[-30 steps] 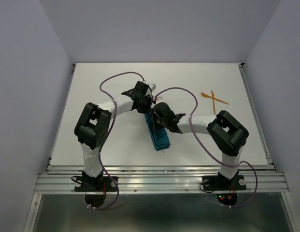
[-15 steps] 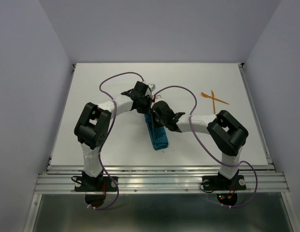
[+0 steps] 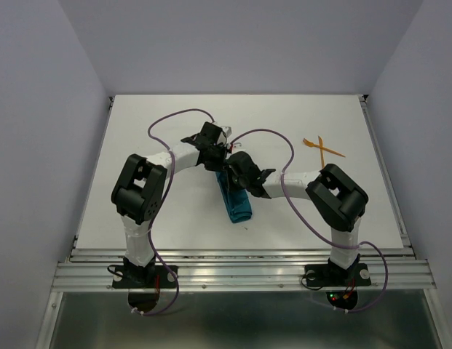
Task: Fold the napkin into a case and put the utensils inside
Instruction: Stuff the top corner of the smaller-rectangle-folded napkin into the folded napkin, then smooth out the smaller rectangle-folded napkin at the center of the board.
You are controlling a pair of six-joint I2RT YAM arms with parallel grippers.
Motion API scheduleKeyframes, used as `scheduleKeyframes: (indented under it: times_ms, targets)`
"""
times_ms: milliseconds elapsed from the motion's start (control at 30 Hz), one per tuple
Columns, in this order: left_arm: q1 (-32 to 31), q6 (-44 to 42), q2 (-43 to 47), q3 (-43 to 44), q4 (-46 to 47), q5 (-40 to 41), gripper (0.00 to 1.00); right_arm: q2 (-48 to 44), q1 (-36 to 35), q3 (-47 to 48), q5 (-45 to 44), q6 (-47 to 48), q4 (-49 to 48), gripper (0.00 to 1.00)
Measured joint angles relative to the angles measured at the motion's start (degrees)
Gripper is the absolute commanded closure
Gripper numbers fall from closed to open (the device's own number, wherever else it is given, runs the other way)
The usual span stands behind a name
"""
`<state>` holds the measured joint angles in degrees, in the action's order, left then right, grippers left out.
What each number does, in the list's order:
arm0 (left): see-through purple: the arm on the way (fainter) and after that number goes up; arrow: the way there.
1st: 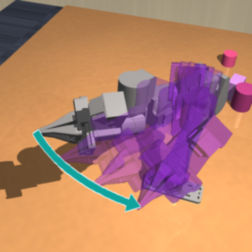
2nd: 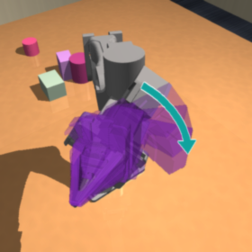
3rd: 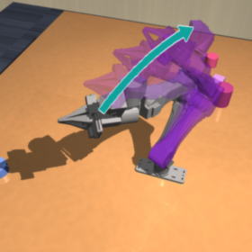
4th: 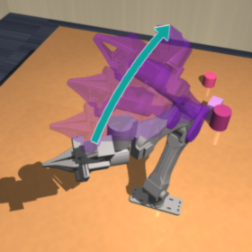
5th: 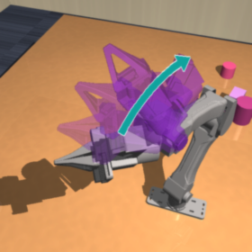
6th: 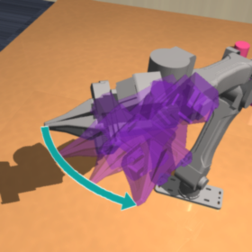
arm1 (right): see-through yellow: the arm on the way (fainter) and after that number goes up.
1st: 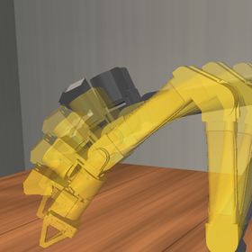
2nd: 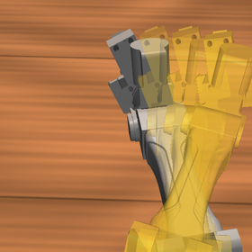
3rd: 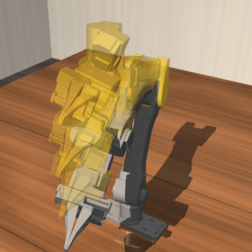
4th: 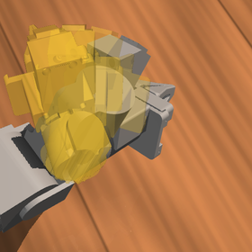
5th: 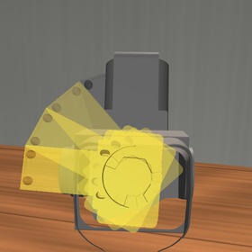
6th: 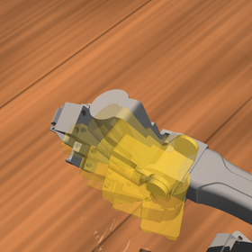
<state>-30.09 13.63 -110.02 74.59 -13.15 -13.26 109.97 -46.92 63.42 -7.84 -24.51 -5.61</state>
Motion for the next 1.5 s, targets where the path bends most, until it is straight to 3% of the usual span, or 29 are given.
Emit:
scheduleKeyframes:
  times_ms: [100,200,467,767,900,1000,1133,1233,1333,1500]
  targets:
    - [0.15,0.20,0.00,0.00,-0.28,0.04,1.00,0.00,0.02,0.00,0.17,-0.31,-0.15,0.72]
    - [0.22,0.39,0.00,0.02,-0.96,0.20,0.90,-0.02,0.09,-0.02,0.31,-0.66,-0.42,0.63]
    - [-0.09,0.63,0.00,0.61,-3.15,-0.17,0.89,-1.95,0.55,-1.27,0.83,-0.59,0.26,0.57]
    - [-1.18,0.66,0.70,2.08,-5.42,-2.01,0.86,-7.65,0.98,-4.68,0.63,-0.98,1.84,0.56]
    - [-0.37,1.05,0.81,2.60,-4.66,-1.36,0.85,-12.33,0.33,-6.67,1.64,-1.03,1.44,0.62]
    - [0.66,1.49,1.22,2.78,-4.26,-1.31,0.85,-14.86,-0.07,-8.20,1.75,-1.42,1.31,0.70]
    - [2.82,2.38,3.21,2.73,-4.26,-1.75,0.90,-17.92,-0.22,-11.69,1.68,-2.21,1.38,0.71]
    - [4.83,3.30,6.08,0.98,-3.08,-2.27,1.00,-18.45,-0.22,-12.72,1.73,-2.47,2.43,0.65]
    - [6.36,4.09,8.72,-2.23,-2.19,-2.89,1.00,-18.45,-0.22,-12.72,2.19,-2.54,3.21,0.53]
    - [6.54,6.12,10.12,-9.97,0.15,-5.99,1.00,-18.43,-0.48,-12.66,2.73,-1.81,4.74,0.51]
